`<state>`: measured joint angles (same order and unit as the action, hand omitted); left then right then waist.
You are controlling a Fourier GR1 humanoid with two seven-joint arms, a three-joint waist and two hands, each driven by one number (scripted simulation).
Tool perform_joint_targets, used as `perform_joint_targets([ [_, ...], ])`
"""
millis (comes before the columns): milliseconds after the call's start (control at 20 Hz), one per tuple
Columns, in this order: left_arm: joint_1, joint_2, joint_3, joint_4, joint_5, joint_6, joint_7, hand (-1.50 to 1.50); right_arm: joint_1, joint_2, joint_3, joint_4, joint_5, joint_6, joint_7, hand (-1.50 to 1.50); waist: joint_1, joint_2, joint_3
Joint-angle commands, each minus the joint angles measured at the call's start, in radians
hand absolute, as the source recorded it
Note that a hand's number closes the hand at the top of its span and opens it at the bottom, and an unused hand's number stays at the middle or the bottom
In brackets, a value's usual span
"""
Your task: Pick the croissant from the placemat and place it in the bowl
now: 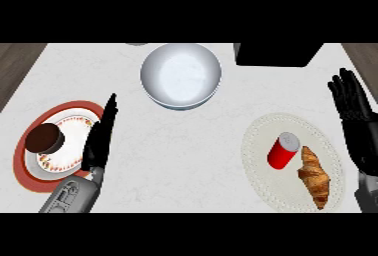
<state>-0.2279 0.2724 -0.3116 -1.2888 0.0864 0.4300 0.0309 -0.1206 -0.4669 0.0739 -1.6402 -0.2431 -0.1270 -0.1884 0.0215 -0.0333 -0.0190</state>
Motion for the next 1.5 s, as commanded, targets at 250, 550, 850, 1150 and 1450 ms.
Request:
perform_joint_targets([
  [250, -0.045, 0.003, 0.035, -0.148, 0.060, -0.076, -0.013, 0.00, 0.210, -0.044, 0.206, 0.055, 0.099, 0.120, 0.140, 1.50, -0.024, 0.031, 0.019],
  [550, 0.046, 0.012, 0.060, -0.145, 0.123, -0.133, -0.056, 0.00, 0.343, 0.186, 0.024, -0.017, 0.168, -0.309, -0.165, -1.50, -0.060, 0.025, 0.021],
  [850, 0.086, -0.029, 0.027, -0.200, 0.090, -0.140, -0.059, 0.00, 0.526, 0.151, 0.008, -0.257, 0.232, -0.325, -0.266, -1.50, -0.036, 0.030, 0.018],
  [1150, 0.028, 0.000, 0.055, -0.257, 0.089, -0.143, 0.052, 0.00, 0.553, 0.021, -0.050, -0.420, 0.381, -0.390, 0.135, -1.50, -0.027, 0.033, 0.017],
  [1450, 0.039, -0.001, 0.094, -0.230, 0.091, -0.170, 0.031, 0.00, 0.505, -0.081, -0.077, -0.500, 0.364, -0.247, 0.445, -1.50, -0.020, 0.035, 0.017],
])
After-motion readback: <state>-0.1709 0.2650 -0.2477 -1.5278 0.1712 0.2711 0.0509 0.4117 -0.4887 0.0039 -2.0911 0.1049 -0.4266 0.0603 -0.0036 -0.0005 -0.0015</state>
